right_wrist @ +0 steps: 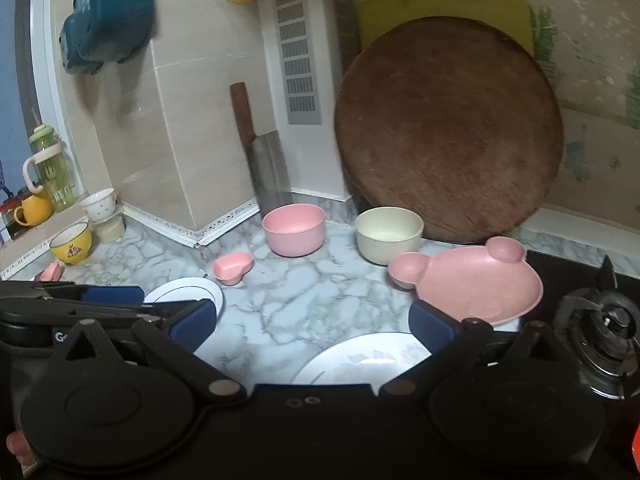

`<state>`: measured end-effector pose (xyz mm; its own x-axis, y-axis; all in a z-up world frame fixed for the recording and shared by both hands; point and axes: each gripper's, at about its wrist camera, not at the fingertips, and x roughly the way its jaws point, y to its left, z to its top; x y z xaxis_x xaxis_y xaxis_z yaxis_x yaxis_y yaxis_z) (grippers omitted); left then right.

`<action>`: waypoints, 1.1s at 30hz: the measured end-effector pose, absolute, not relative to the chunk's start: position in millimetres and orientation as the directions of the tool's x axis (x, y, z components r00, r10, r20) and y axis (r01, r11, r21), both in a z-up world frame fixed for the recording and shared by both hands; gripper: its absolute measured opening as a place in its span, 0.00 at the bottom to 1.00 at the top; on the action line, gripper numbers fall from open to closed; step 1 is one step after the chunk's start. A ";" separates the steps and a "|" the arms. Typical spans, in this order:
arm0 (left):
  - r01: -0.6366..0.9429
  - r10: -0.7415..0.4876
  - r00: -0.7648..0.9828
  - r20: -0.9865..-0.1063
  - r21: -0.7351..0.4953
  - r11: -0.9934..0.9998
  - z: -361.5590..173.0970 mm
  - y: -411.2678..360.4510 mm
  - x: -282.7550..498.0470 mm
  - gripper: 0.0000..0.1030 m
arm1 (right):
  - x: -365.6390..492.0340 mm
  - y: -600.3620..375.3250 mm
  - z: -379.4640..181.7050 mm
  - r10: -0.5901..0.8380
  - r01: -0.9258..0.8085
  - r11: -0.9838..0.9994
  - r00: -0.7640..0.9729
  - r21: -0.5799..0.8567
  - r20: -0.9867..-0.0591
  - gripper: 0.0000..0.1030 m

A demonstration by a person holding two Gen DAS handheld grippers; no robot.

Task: Organize plates and bowls
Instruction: 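Lower the large white plate onto the counter and open both grippers, then move both grippers to the dark-rimmed white plate and close on its rim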

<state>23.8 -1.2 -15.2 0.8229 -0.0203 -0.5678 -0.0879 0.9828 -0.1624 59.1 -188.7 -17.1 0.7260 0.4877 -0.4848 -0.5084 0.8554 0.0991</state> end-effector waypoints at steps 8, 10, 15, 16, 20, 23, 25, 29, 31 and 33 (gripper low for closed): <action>-0.143 0.035 0.839 -0.544 -0.158 0.977 -16.0 39.4 17.6 0.75 | 71.3 -144.6 -20.9 0.509 -0.535 0.840 0.717 0.093 -0.477 1.00; -0.165 0.056 0.834 -0.549 -0.151 0.975 -17.6 55.6 17.5 0.76 | 77.2 -131.7 -22.6 0.517 -0.542 0.834 0.704 0.103 -0.488 1.00; -0.227 0.099 0.812 -0.576 -0.156 0.961 -26.2 103.9 23.3 0.76 | 92.2 -93.2 -31.9 0.524 -0.572 0.816 0.671 0.084 -0.525 1.00; -0.243 0.111 0.804 -0.584 -0.152 0.958 -29.5 114.9 26.1 0.76 | 95.6 -85.0 -35.1 0.516 -0.570 0.818 0.670 0.075 -0.533 1.00; -0.288 0.144 0.769 -0.623 -0.136 0.948 -46.8 151.3 38.6 0.76 | 110.3 -56.1 -49.1 0.508 -0.575 0.814 0.637 0.081 -0.580 1.00; -0.308 0.142 0.742 -0.655 -0.145 0.940 -62.7 175.3 47.6 0.76 | 119.6 -39.4 -61.0 0.513 -0.580 0.808 0.604 0.105 -0.610 1.00; -0.304 0.123 0.730 -0.672 -0.159 0.939 -73.6 188.1 54.6 0.76 | 124.4 -28.6 -69.0 0.511 -0.582 0.806 0.590 0.109 -0.625 0.99; -0.293 0.089 0.702 -0.707 -0.173 0.940 -95.9 205.8 66.9 0.76 | 135.9 -7.6 -85.0 0.495 -0.586 0.803 0.559 0.106 -0.665 0.95; -0.294 0.079 0.690 -0.720 -0.179 0.939 -104.6 210.5 71.2 0.76 | 142.5 1.5 -93.8 0.485 -0.582 0.805 0.540 0.111 -0.688 0.90; -0.289 0.061 0.680 -0.730 -0.190 0.938 -112.1 214.8 75.0 0.76 | 148.9 8.4 -102.6 0.475 -0.574 0.810 0.520 0.120 -0.710 0.84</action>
<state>75.0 214.8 -112.1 0.6803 0.0613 -0.7304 -0.2890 0.9382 -0.1904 148.9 8.4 -102.6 0.5204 0.4746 -0.7099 -0.5744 0.8097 0.1203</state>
